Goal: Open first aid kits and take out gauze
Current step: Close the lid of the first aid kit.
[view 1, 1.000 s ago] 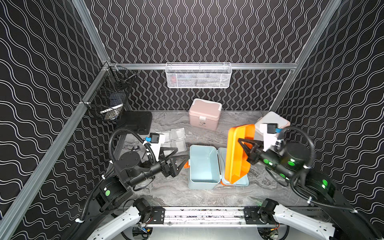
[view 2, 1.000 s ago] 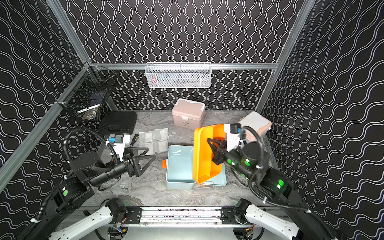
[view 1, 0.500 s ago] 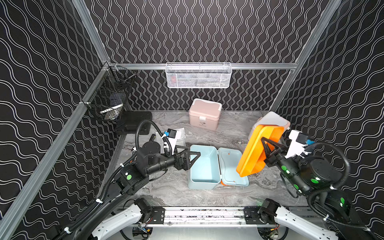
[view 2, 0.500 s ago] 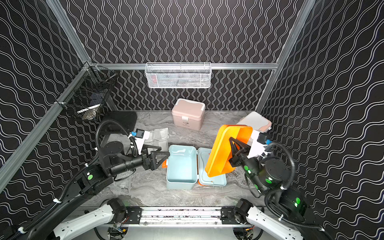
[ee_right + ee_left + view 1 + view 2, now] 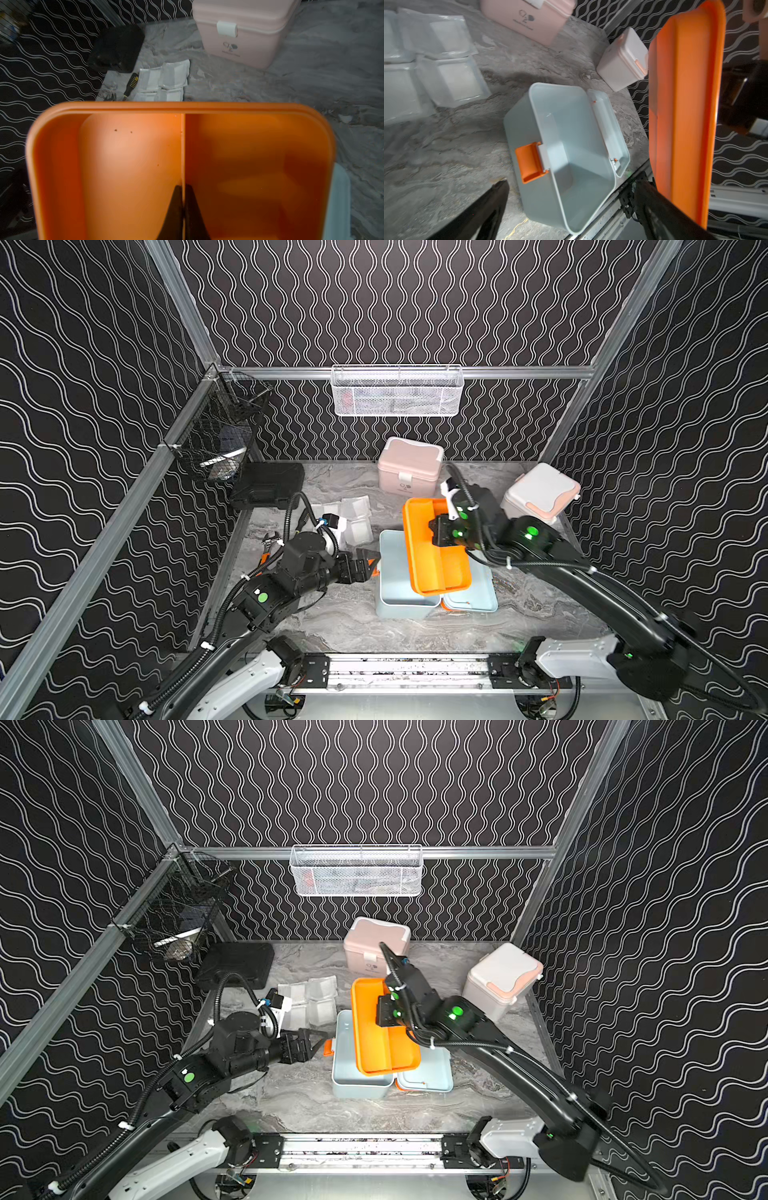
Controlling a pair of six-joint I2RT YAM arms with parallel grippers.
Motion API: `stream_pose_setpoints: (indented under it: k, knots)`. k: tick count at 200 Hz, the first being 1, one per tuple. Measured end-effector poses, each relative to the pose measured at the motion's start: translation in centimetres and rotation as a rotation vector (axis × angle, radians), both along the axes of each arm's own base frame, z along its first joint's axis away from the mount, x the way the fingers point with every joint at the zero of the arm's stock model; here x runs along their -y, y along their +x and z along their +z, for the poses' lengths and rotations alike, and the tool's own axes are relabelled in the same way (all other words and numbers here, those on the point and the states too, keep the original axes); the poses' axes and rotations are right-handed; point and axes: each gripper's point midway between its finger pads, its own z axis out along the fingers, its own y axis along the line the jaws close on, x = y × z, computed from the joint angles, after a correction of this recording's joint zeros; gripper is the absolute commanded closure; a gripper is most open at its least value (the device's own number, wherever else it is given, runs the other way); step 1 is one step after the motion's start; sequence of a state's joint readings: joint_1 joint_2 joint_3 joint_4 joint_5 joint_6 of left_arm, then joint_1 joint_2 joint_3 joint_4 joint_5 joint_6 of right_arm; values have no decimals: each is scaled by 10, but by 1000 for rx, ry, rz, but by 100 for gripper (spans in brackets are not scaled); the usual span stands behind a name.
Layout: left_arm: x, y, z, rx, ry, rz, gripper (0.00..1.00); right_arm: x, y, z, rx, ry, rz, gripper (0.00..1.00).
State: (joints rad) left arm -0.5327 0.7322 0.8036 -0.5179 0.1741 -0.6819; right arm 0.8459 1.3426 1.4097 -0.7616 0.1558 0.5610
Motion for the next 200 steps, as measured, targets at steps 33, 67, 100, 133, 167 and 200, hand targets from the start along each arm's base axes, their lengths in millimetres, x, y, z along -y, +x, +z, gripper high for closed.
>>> stream_pose_setpoints:
  k: [33, 67, 100, 133, 167, 200]
  knots:
    - [-25, 3, -10, -46, -38, 69, 1, -14, 5, -40, -169, -64, -49, 100]
    - [-30, 3, -15, -90, -81, 83, 1, -21, 6, -67, -288, -101, -115, 100]
    - [-31, 0, -17, -106, -104, 72, 1, -26, 3, -85, -355, -136, -150, 100]
    - [-30, -3, -16, -106, -119, 60, 1, -29, 0, -100, -393, -172, -164, 100]
    - [-30, -4, -15, -103, -125, 57, 1, -34, 1, -113, -409, -206, -160, 100]
    - [-30, -5, -15, -103, -129, 51, 1, -42, 6, -124, -402, -251, -147, 100]
